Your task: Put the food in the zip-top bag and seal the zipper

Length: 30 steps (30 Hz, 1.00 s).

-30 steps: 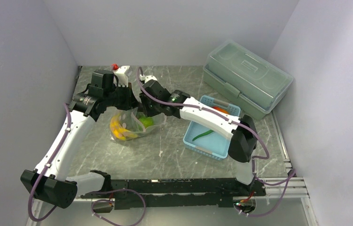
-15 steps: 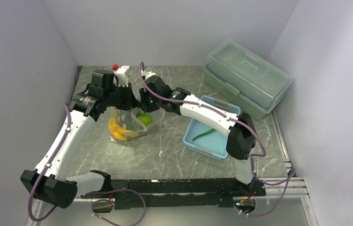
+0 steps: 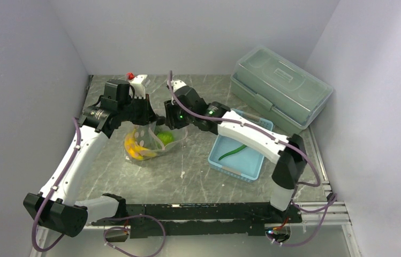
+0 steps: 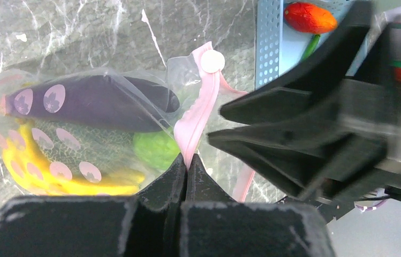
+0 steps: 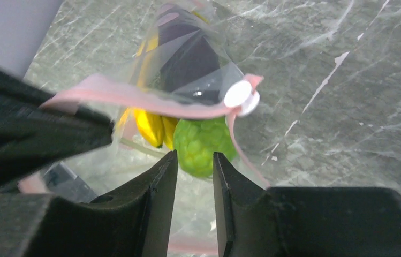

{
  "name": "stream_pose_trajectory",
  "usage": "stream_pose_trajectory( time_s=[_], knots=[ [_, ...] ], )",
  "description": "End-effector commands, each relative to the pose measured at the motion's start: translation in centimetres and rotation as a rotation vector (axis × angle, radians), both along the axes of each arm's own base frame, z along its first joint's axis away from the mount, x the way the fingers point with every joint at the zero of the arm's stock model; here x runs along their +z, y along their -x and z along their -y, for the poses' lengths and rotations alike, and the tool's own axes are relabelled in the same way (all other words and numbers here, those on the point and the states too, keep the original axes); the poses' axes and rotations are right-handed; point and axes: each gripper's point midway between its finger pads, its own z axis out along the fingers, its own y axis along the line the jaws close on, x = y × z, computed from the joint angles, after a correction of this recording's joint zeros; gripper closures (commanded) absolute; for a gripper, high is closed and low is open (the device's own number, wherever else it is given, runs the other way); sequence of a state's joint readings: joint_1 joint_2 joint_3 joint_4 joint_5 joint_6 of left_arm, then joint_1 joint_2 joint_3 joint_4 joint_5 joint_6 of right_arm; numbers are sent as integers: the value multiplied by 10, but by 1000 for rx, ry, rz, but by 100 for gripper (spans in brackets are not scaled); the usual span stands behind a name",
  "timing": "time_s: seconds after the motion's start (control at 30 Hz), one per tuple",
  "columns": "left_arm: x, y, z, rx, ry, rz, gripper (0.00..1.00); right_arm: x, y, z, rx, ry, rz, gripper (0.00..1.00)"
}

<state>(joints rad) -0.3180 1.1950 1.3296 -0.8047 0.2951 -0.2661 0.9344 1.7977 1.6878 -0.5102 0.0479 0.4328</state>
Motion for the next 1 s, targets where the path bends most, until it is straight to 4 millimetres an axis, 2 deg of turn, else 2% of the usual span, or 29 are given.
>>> stream_pose_trajectory(
  time_s=[0.0,0.17,0.3,0.57,0.9,0.97],
  knots=[
    [8,-6,2,-4,5,44,100,40,6,22,-15,-45,78,65],
    [7,-7,2,0,3,43,100,46,17,44,-36,-45,97,61],
    [7,-7,2,0,2,43,100,49,18,70,-93,4,127,57],
    [9,-7,2,-2,4,49,100,42,11,146,-244,90,153,53],
    [8,-6,2,-2,6,46,100,1,-7,224,-427,156,83,43],
    [8,-6,2,-3,4,48,100,-9,-11,240,-474,195,77,37]
  ],
)
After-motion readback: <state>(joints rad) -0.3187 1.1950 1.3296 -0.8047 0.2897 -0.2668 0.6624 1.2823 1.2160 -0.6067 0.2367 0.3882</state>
